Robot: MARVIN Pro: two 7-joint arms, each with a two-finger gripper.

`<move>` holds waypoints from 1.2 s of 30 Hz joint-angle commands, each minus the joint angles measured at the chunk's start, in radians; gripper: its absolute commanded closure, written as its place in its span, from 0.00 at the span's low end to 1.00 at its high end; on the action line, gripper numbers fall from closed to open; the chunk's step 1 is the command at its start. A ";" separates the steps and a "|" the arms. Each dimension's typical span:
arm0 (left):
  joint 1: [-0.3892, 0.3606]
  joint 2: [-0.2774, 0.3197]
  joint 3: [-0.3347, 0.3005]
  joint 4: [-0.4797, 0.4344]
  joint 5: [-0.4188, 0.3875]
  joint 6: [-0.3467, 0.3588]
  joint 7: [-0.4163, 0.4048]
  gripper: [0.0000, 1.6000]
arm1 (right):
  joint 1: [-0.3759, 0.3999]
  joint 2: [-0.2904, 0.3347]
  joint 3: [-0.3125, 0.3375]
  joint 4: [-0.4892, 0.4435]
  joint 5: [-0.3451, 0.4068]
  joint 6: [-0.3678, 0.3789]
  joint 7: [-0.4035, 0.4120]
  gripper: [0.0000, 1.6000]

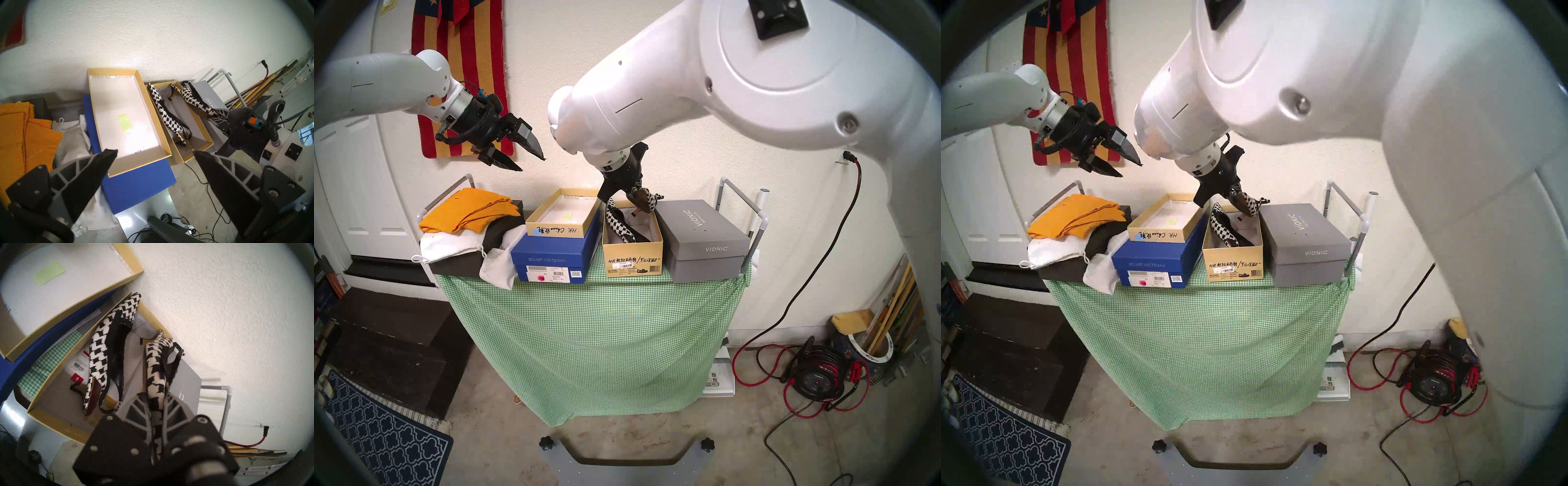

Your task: Take shoe out of the box

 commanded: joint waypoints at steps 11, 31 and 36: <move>0.001 -0.001 0.001 -0.001 0.001 0.000 0.000 0.00 | 0.068 0.001 0.001 0.010 -0.060 -0.002 -0.012 1.00; 0.001 -0.001 0.000 -0.001 0.001 0.000 0.000 0.00 | 0.181 0.006 0.006 -0.228 0.038 -0.002 -0.082 1.00; 0.001 -0.001 0.000 -0.001 0.001 0.000 0.000 0.00 | 0.207 0.020 0.016 -0.279 0.069 -0.002 -0.121 1.00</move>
